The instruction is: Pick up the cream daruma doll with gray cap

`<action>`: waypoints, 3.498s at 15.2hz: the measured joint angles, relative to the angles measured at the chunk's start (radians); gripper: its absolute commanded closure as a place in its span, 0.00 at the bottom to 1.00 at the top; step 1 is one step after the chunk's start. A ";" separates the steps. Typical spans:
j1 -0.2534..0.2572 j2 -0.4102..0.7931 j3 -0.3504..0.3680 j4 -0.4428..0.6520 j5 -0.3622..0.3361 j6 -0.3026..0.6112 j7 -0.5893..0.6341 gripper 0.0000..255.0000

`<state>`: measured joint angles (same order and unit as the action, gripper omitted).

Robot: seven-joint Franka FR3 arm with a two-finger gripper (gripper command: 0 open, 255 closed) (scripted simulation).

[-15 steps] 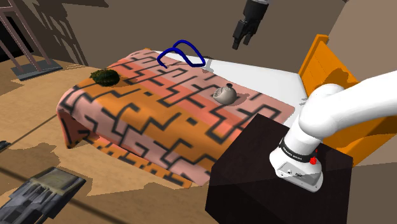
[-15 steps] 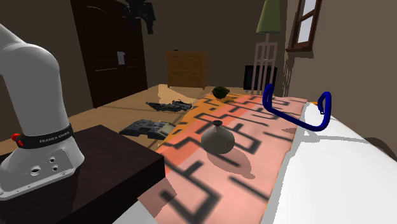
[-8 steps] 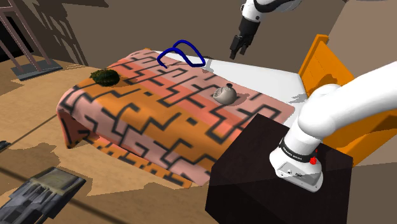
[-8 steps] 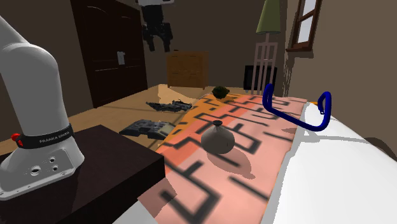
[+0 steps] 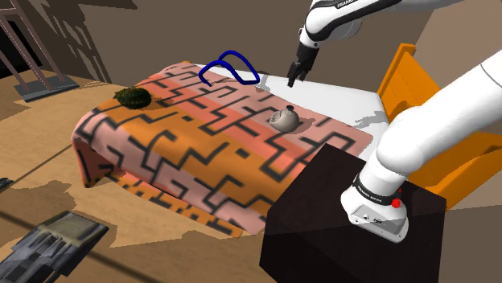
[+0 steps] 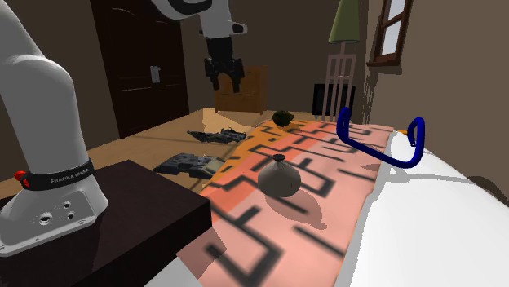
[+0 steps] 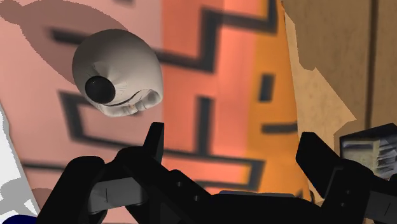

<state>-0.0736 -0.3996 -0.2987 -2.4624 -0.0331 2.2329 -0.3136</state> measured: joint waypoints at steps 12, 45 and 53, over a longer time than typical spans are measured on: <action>0.001 0.447 -0.136 0.142 0.212 0.251 -0.284 0.00; -0.127 0.822 -0.072 0.347 0.470 0.352 -0.529 1.00; -0.098 0.741 -0.116 0.351 0.400 0.275 -0.476 1.00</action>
<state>-0.1713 0.3410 -0.4146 -2.1115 0.3665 2.5078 -0.7893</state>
